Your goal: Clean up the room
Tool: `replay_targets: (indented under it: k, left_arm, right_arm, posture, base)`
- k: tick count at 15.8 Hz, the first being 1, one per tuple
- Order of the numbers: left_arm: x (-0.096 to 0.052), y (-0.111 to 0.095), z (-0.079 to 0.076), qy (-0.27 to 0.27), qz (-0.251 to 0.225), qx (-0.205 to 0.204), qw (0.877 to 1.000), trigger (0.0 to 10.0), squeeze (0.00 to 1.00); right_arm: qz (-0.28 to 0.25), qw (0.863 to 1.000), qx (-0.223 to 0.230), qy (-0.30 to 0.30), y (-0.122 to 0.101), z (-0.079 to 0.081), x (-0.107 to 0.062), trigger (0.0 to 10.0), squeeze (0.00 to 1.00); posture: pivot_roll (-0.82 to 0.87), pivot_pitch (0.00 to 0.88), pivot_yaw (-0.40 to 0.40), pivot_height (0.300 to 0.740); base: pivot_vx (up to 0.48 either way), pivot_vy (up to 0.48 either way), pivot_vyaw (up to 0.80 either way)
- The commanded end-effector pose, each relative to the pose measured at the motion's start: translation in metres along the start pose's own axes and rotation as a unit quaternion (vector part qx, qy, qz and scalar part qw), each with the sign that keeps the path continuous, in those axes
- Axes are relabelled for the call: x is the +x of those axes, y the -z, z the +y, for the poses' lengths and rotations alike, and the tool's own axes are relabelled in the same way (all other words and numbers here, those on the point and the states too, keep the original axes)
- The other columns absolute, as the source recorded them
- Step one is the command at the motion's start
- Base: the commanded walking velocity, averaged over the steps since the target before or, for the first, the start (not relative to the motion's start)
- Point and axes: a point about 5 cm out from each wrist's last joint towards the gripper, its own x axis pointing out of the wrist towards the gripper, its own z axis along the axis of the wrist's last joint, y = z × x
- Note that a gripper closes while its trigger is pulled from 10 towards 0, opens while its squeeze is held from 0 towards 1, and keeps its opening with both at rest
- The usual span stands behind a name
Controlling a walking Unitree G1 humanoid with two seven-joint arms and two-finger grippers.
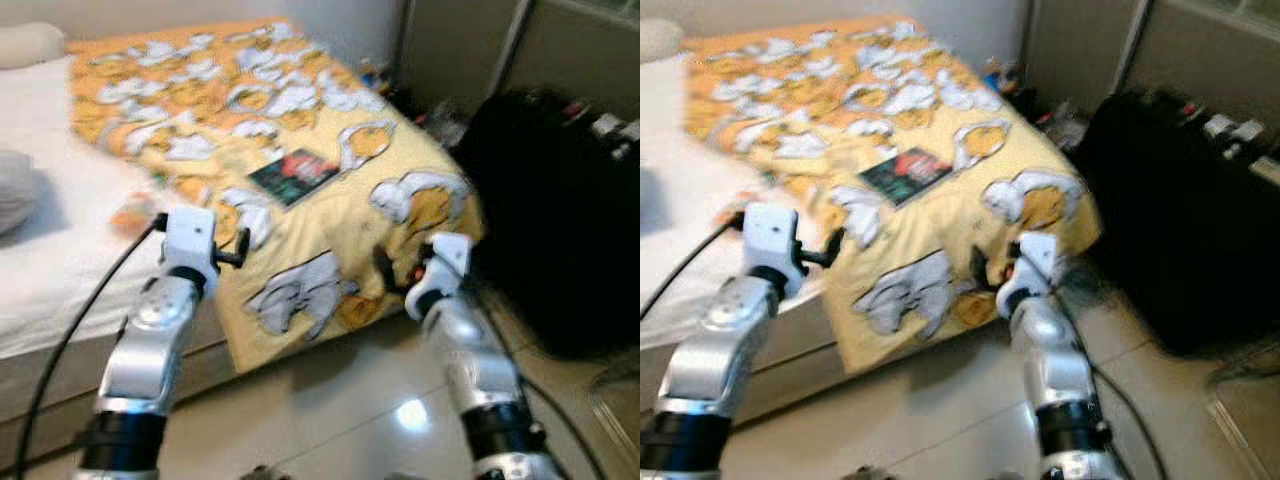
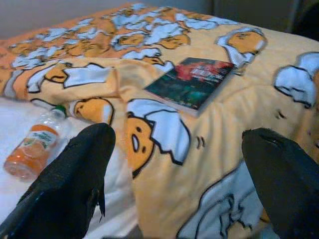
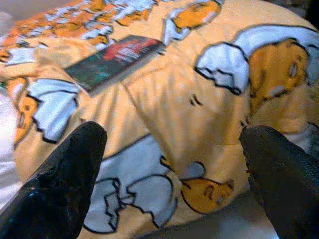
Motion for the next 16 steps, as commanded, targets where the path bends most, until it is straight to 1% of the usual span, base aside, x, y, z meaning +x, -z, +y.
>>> replay_targets:
  k: [1, 5, 8, 9, 11, 15, 16]
  left_arm:
    - [0.0, 0.0, 0.003, 0.001, 0.004, 0.004, 1.0, 10.0, 0.0]
    - [-0.001, 0.001, 0.004, -0.003, 0.005, 0.004, 1.0, 10.0, 0.0]
    - [0.0, 0.0, 0.002, 0.001, 0.003, 0.003, 1.0, 10.0, 0.0]
    - [0.0, -0.001, 0.002, 0.0, 0.001, 0.003, 1.0, 10.0, 0.0]
    - [0.0, -0.002, 0.004, -0.005, -0.002, 0.001, 1.0, 10.0, 0.0]
    - [0.0, -0.001, 0.003, -0.01, -0.006, -0.004, 1.0, 10.0, 0.0]
    - [0.001, -0.003, 0.003, -0.015, -0.012, -0.01, 1.0, 10.0, 0.0]
  right_arm:
    - [0.003, 1.0, 0.003, 0.001, 0.0, 0.0, 0.0, 10.0, 0.0]
    - [0.003, 1.0, 0.005, -0.001, 0.0, 0.001, 0.0, 10.0, 0.0]
    - [-0.005, 1.0, -0.003, -0.022, -0.005, 0.005, 0.001, 10.0, 0.0]
    - [-0.011, 0.999, -0.005, -0.038, -0.009, 0.01, 0.001, 10.0, 0.0]
    - [-0.016, 0.999, -0.012, -0.044, -0.011, 0.012, 0.001, 10.0, 0.0]
    - [-0.029, 0.998, -0.023, -0.043, -0.019, 0.009, 0.002, 10.0, 0.0]
    - [-0.033, 0.999, -0.016, -0.036, -0.021, 0.007, 0.002, 10.0, 0.0]
  posture:
    - [-0.08, 0.0, 0.036, 0.74]
    - [-0.09, 0.0, 0.037, 0.74]
    - [-0.09, 0.0, 0.034, 0.74]
    - [-0.09, 0.0, 0.032, 0.74]
    - [-0.09, 0.0, 0.031, 0.74]
    - [-0.09, 0.0, 0.028, 0.74]
    - [-0.09, 0.0, 0.028, 0.74]
  base:
    - [0.0, 0.337, 0.0]
    - [0.0, 0.336, 0.0]
    - [0.0, 0.335, 0.0]
    - [0.0, 0.334, 0.8]
    - [0.0, 0.336, 0.8]
    - [0.0, 0.333, 0.8]
    - [0.0, 0.289, 0.0]
